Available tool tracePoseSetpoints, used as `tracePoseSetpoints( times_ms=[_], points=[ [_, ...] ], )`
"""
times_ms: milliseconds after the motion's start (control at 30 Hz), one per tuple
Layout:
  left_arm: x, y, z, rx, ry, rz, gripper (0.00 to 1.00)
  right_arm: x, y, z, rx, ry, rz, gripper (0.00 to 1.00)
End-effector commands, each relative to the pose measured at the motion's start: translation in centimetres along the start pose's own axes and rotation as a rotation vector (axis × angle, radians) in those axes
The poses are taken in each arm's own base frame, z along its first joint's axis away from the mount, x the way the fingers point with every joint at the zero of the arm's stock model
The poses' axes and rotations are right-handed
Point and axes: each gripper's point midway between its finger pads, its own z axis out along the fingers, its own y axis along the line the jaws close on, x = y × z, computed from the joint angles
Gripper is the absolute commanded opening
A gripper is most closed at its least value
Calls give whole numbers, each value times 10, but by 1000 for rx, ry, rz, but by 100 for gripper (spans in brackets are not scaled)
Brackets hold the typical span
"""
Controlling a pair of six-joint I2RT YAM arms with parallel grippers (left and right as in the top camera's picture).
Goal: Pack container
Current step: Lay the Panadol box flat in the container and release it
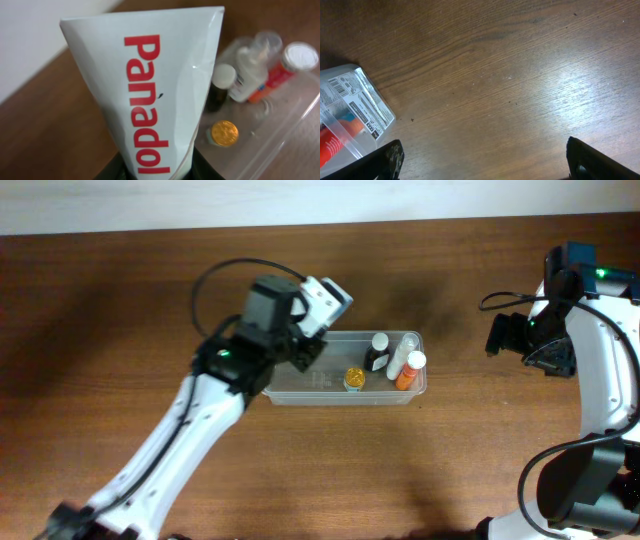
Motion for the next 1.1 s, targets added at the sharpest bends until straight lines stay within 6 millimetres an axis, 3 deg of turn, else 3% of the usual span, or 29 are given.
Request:
tracePoseSetpoints(
  times_ms=[0,133,267,300,467,633,733,900,1000,1033,1067],
  points=[
    [23,-21,40,63,98,49,25,1,-2,2,6,7,-3,96],
    [51,-26,64,80,195,46,25,1,-2,2,6,7,-4,96],
    [66,-9,71,-18,264,57,26,1,-2,2,6,7,-4,96],
    [68,-6,70,-38,271,59,33,1,-2,2,6,7,-4,96],
    [80,-4,66,-52,326,62,41,1,-2,2,6,6,-3,96],
    [89,-7,63,-38,367,62,64,0,-2,2,6,3,-4,96],
    [91,1,61,-87,383,70,67,0,-2,2,6,4,-4,96],
    [79,17,47,-166,358,64,67,0,-2,2,6,4,-4,96],
    [55,35,22,-223,268,-19,67,1,-1,2,2,5,-8,95],
    [47,43,12,-245,233,-62,67,1,3,2,-23,9,-38,91],
    [36,60,-7,-291,174,-135,68,3,12,2,-78,16,-83,71]
  ],
)
